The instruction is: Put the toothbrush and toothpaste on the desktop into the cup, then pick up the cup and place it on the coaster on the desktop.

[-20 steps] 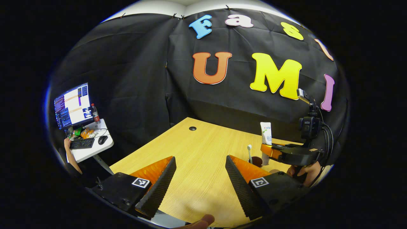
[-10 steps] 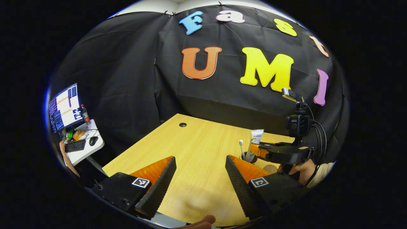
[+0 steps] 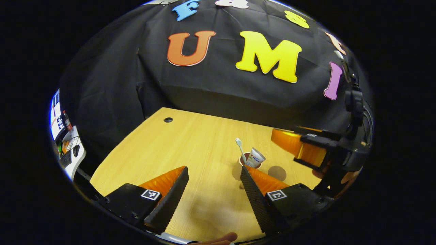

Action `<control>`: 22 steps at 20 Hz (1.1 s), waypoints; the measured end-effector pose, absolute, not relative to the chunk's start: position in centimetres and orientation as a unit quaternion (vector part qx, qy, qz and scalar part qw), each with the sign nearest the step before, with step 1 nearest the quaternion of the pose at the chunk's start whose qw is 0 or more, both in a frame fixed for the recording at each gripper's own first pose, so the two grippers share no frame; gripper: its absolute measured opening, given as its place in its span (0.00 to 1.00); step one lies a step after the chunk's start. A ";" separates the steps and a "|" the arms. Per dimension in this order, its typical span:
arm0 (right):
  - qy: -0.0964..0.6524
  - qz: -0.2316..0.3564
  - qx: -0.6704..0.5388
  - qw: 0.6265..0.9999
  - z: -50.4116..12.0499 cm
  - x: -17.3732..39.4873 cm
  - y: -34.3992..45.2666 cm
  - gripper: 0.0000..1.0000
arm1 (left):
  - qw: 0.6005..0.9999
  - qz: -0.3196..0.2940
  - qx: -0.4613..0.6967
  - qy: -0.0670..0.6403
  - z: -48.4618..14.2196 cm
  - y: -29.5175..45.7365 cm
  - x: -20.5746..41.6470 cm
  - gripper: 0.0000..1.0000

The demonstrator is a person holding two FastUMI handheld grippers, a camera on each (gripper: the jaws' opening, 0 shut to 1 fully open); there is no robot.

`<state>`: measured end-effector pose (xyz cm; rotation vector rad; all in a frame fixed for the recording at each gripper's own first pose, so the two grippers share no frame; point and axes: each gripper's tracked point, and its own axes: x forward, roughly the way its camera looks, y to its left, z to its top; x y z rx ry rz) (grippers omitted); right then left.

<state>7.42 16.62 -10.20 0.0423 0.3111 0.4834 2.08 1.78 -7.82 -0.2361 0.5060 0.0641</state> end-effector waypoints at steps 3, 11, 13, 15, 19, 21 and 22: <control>0.138 0.217 0.027 0.966 -8.7 6.6 13.3 0.97 | 0.948 -0.016 -0.096 0.303 -10.6 -1.3 4.1 0.98; 0.154 0.141 0.014 0.978 -10.9 3.2 3.0 0.97 | 0.896 -0.088 -0.063 0.430 -17.1 -6.1 9.0 1.00; 0.154 0.133 0.018 0.979 -11.1 2.5 1.3 0.97 | 0.882 -0.085 -0.057 0.460 -18.8 -6.0 10.3 0.97; 0.150 0.124 0.025 0.981 -11.2 1.9 -0.1 0.97 | 0.867 -0.070 -0.050 0.491 -20.7 -5.3 11.6 0.97; 0.166 0.110 0.034 0.979 -12.3 1.3 -2.3 0.97 | 0.806 -0.052 -0.074 0.585 -24.1 -4.1 11.8 0.87; 0.176 0.110 0.033 0.978 -13.2 1.0 -2.9 0.97 | 0.792 -0.037 -0.080 0.604 -24.7 -3.2 12.5 0.86; 0.180 0.110 0.035 0.977 -13.6 1.1 -3.1 0.97 | 0.788 -0.034 -0.075 0.610 -24.8 -2.6 13.0 0.83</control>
